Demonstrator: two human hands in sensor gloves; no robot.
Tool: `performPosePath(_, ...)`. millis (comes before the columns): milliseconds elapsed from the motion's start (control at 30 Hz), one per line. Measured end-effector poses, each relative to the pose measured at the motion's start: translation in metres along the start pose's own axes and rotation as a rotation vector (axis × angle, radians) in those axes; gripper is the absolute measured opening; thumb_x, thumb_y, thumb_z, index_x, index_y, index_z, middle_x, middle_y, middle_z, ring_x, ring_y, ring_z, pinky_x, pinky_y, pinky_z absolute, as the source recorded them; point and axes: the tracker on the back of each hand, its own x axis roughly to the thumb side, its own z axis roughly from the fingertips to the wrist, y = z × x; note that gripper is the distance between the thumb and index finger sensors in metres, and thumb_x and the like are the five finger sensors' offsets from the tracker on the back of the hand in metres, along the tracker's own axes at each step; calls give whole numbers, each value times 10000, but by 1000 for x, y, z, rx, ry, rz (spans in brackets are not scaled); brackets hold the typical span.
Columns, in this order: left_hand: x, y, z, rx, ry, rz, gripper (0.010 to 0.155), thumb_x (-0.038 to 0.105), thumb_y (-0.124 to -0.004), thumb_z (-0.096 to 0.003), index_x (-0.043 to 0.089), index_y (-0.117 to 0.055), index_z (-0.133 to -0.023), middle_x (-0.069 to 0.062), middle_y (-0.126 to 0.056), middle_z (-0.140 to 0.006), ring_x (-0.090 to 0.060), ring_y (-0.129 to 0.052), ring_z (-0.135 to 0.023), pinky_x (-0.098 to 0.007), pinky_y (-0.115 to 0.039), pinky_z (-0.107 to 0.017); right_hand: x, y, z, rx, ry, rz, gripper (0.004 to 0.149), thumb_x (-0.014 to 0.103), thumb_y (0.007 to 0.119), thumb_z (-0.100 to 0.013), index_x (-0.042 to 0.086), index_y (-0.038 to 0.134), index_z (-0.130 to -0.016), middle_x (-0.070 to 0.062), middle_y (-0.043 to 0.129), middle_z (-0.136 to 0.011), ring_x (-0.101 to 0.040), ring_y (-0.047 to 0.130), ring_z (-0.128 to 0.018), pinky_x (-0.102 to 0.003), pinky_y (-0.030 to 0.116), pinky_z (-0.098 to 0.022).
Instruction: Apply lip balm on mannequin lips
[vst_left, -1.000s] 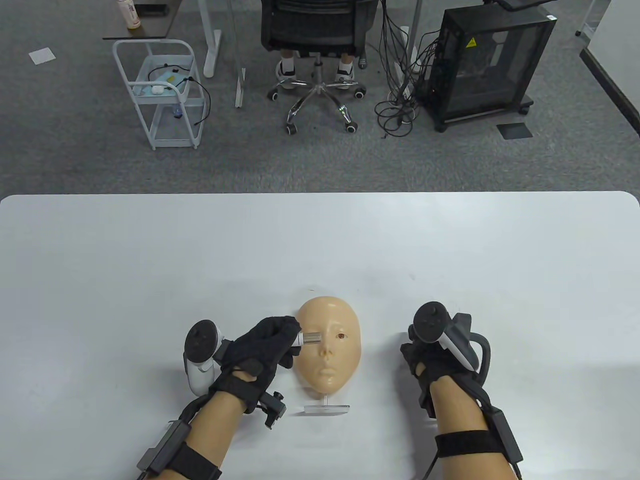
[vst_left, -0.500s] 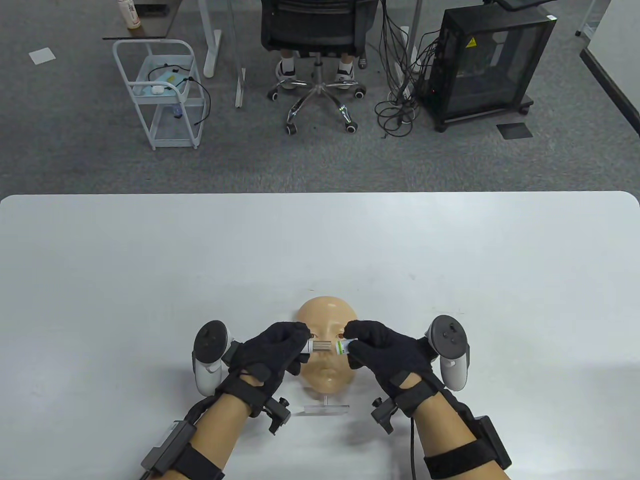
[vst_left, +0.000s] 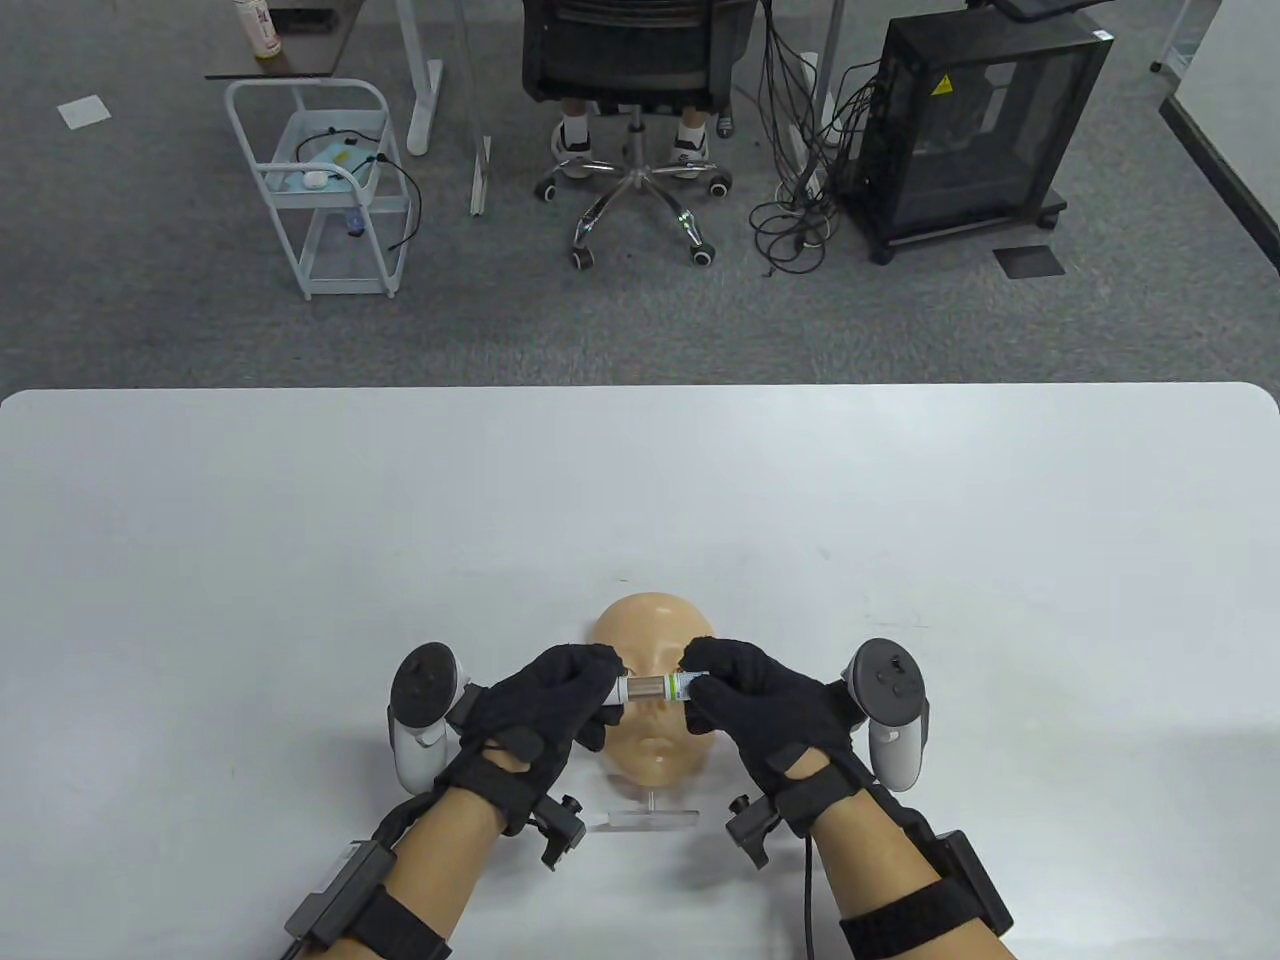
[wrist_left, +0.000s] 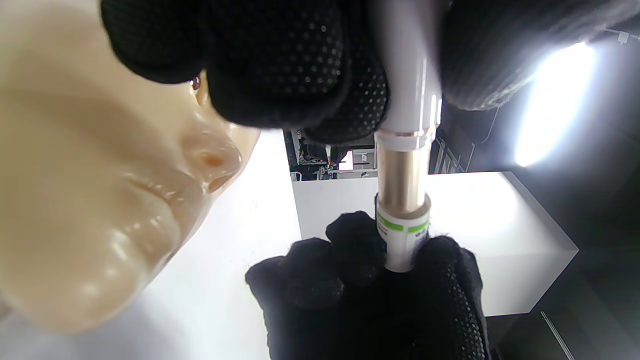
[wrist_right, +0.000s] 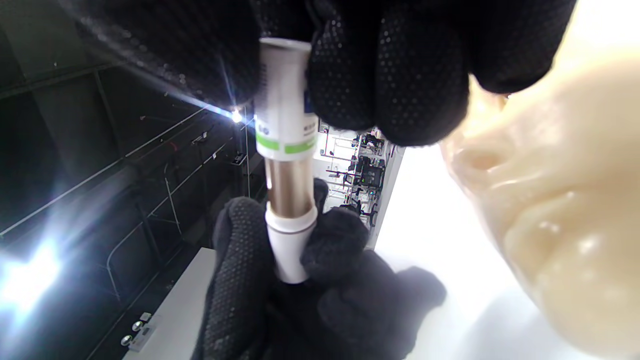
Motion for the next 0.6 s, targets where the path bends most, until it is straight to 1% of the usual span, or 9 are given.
performPosePath(67,0,0,0,5,1,-7,493,509,-878,-582,150,-795,-909,-120,-996,-715,-237,-1009,-376,-559,-791,-492,0,1,0,-15,-3,-1,549,457,915,-501,167,774,-945,-82,978,-752,-319,1003,-592,-541,805,-533)
performPosePath(267,0,-5,0,-16,-2,-18,494,509,-880,-581,146,-799,-906,-120,-1002,-712,-235,-1014,-371,-557,-796,-489,-1,8,-1,23,-2,1,551,454,913,-502,165,771,-949,-85,977,-760,-321,1003,-601,-543,803,-539)
performPosePath(433,1,-10,-1,-39,-6,-41,508,522,-875,-573,131,-823,-891,-108,-1050,-672,-213,-1043,-299,-537,-841,-446,0,16,-1,52,-15,23,549,450,914,-500,164,775,-948,-86,981,-773,-326,1010,-615,-543,804,-546)
performPosePath(600,2,-11,-2,-48,4,-51,515,510,-882,-545,136,-821,-894,-126,-1050,-676,-183,-1041,-277,-523,-863,-425,2,17,1,34,-23,45,536,432,928,-491,163,790,-934,-89,994,-764,-317,1023,-614,-533,819,-548)
